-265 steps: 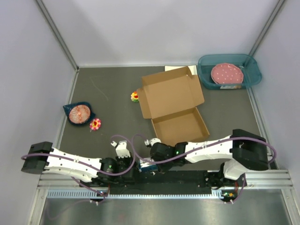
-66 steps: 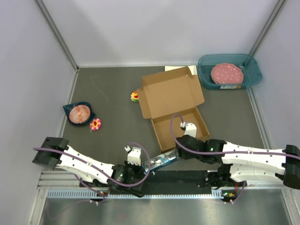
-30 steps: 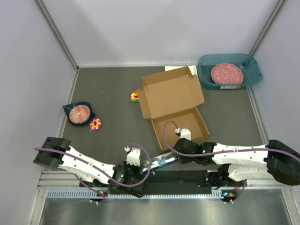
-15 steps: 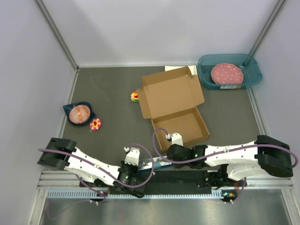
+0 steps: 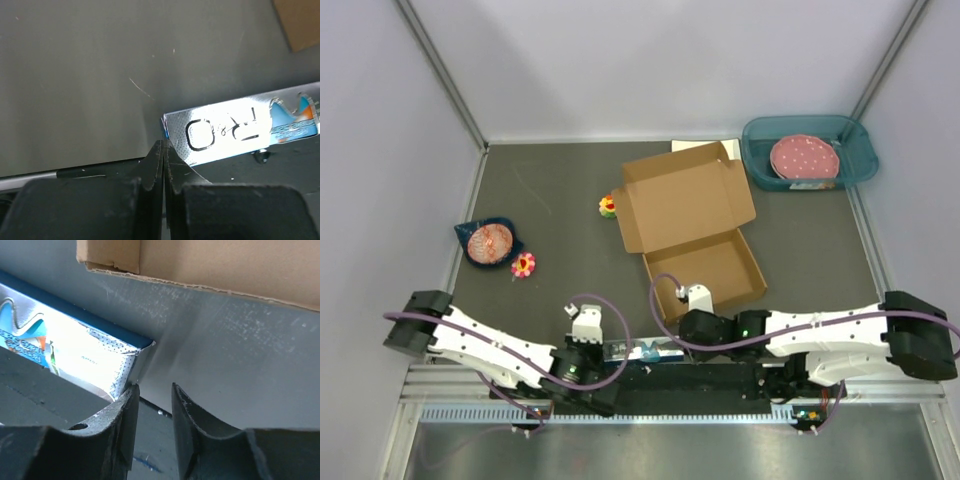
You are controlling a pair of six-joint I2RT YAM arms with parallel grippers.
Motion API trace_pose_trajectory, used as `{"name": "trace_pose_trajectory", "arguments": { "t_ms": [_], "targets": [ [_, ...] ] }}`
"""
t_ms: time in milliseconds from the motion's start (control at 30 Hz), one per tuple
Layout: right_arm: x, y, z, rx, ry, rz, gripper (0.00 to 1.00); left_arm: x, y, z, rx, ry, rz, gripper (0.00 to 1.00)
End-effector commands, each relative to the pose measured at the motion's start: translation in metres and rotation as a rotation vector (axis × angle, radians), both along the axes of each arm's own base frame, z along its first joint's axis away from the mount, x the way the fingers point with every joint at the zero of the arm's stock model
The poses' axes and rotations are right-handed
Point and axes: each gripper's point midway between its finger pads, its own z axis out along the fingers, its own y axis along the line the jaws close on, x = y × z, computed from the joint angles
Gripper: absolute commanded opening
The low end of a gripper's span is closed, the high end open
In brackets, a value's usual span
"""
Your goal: Fold the paper box
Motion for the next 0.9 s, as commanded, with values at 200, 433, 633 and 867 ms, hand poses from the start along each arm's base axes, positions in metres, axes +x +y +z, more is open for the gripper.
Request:
{"name": "trace_pose_trajectory", "arguments": {
  "t_ms": [200,433,633,867],
  "targets": [
    [0.02,-0.001,0.06,0.038,-0.122,-0.08,0.43,0.036,0.018,0.082,-0.045,-0.217,0.069,0.26],
    [0.018,-0.001,0.068,0.118,-0.103,-0.097,0.5,0.036,0.045,0.065,-0.153,-0.124,0.191,0.37],
    [0.017,-0.007,0.049,0.063,-0.082,-0.119,0.45,0.031,0.06,0.037,-0.195,-0.043,0.244,0.06],
    [0.016,-0.001,0.024,0.024,-0.043,-0.129,0.4,0.018,0.033,0.018,-0.159,-0.016,0.209,0.01]
  ]
}}
